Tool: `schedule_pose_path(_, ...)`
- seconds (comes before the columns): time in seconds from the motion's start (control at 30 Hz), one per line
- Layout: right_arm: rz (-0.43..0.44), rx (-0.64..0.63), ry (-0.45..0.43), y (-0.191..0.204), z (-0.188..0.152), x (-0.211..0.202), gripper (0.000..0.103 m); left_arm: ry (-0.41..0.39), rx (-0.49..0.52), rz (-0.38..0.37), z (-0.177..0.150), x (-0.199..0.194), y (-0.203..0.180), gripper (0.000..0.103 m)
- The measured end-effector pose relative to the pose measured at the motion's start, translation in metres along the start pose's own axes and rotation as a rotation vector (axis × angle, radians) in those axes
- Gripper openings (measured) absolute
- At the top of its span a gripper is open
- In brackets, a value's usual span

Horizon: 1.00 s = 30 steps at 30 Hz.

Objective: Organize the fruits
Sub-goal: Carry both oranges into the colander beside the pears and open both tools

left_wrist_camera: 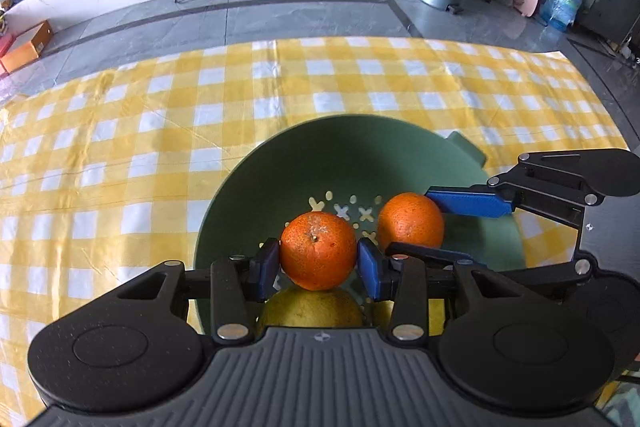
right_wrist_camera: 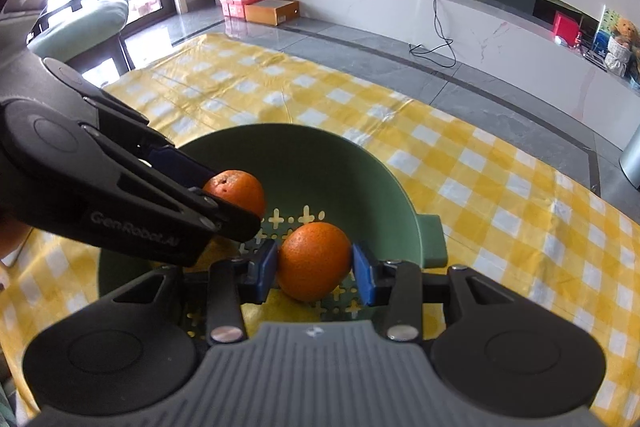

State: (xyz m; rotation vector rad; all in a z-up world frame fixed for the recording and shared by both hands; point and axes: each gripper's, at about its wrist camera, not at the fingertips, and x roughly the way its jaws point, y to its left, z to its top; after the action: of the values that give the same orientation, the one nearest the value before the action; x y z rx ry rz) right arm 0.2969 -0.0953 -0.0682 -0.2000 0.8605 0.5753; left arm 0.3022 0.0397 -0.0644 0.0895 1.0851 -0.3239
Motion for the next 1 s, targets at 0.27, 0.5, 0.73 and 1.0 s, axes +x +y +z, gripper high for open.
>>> schedule_pose_path(0.27, -0.017, -0.069, 0.06, 0.004, 0.003, 0.022, 0.038, 0.017, 0.003, 0.014, 0.0, 0.011, 0.002, 0.048)
schedule_pose_path(0.5, -0.026, -0.109, 0.08, 0.01, 0.002, 0.025, 0.039, 0.031, -0.02, 0.001, 0.001, 0.016, 0.002, 0.048)
schedule_pose_path(0.73, -0.029, -0.115, 0.088, 0.01, 0.002, 0.024, 0.041, 0.033, -0.039, -0.009, -0.001, 0.015, 0.004, 0.05)
schedule_pose_path(1.0, -0.017, -0.047, 0.043, 0.006, 0.005, 0.002, 0.057, -0.017, -0.05, -0.017, -0.003, -0.008, 0.001, 0.054)
